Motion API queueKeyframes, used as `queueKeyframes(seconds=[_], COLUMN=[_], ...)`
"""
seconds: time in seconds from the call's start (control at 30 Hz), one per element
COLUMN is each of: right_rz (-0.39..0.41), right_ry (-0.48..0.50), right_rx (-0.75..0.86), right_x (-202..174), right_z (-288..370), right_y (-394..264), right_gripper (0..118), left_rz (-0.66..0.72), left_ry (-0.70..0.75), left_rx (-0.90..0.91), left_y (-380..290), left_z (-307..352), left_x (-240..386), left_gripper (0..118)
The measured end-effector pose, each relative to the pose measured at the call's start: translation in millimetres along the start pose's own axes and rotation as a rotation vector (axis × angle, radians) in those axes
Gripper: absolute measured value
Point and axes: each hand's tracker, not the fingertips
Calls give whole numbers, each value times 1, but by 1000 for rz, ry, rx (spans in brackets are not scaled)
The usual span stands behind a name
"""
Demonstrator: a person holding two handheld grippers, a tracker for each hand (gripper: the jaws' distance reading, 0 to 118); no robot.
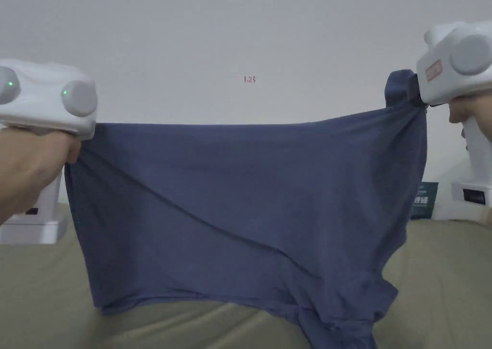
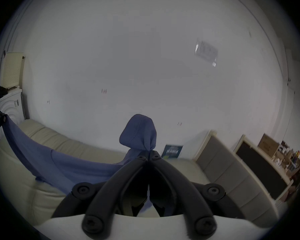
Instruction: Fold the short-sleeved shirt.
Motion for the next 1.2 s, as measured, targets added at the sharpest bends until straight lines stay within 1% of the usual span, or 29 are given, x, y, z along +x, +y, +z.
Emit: queueKeyframes(seconds=[0.03, 0.07, 0.1, 0.13, 0.17, 0.2, 0.23, 0.27, 0.3, 0.33, 0.37, 0.4, 0.43, 0.47, 0.5, 0.53, 0.57, 0.6, 0.63, 0.67, 0.7, 0.77, 0.83, 0.87, 1.0, 1.1, 1.13, 1.2], right_rz=[-19, -16, -43, -59, -98, -93, -98, -80, -65, -73, -85, -128, -131, -146, -154, -134, -148, -168, -225, -247, -231, -214, -210, -208, -210, -259, -264, -235], right_ry=[28, 41, 41, 91, 141, 122, 171, 153, 186, 212, 186, 222, 213, 246, 237, 256, 243, 225, 269, 253, 272, 259, 274, 273, 265, 273, 271, 270], right_rx=[0, -22, -50, -72, -67, -114, -113, -142, -179, -194, -236, -230, -269, -291, -322, -360, -343, -369, -403, -416, -448, -444, -462, -469, -499, -519, -522, -531], right_x=[-1, -1, -1, 0, 2, 1, 3, 2, 3, 5, 6, 9, 10, 8, 7, 7, 7, 6, 10, 9, 8, 1, 2, 0, 6, 11, 11, 9], right_z=[0, 1, 6, 13, 23, 43, 57, 74, 92, 107, 128, 149, 167, 186, 204, 220, 240, 258, 281, 297, 312, 341, 365, 379, 410, 426, 429, 435], right_y=[-19, -39, -60, -79, -100, -122, -141, -164, -184, -204, -224, -244, -261, -280, -298, -313, -330, -345, -363, -376, -387, -403, -417, -420, -446, -460, -462, -470], right_gripper=[1, 1, 1, 1, 1, 1, 1, 1, 1, 1, 1, 1, 1, 1, 1, 1, 1, 1, 1, 1, 1, 1, 1, 1, 1, 1, 1, 1], left_rz=[-1, -31, -40, -64, -71, -58, -59, -74, -106, -112, -115, -114, -120, -111, -114, -117, -104, -103, -88, -97, -99, -86, -59, -67, -50, -36, -32, -28], left_ry=[-10, -12, -28, -57, -60, -77, -100, -98, -118, -117, -125, -141, -143, -166, -171, -181, -189, -203, -206, -211, -214, -219, -236, -230, -244, -258, -261, -267], left_rx=[1, -16, -30, -52, -68, -71, -81, -111, -144, -143, -159, -179, -215, -236, -258, -278, -284, -303, -318, -340, -349, -365, -393, -381, -414, -431, -437, -456], left_y=[-14, -28, -43, -62, -77, -94, -109, -129, -147, -163, -181, -197, -214, -231, -246, -260, -277, -290, -307, -320, -335, -358, -375, -382, -407, -426, -431, -440], left_z=[-5, -7, -6, -4, -5, -2, 3, 9, 20, 29, 40, 50, 58, 68, 78, 88, 104, 114, 126, 136, 149, 171, 200, 215, 245, 261, 267, 279], left_x=[0, 0, -1, -3, -7, -14, -19, -24, -30, -36, -43, -49, -56, -64, -71, -77, -85, -91, -99, -105, -111, -125, -139, -147, -170, -184, -187, -193], left_gripper=[3, 3, 3, 3, 3, 3, 3, 3, 3, 3, 3, 3, 3, 3, 3, 3, 3, 3, 3, 3, 3, 3, 3, 3, 3, 3, 3, 3])
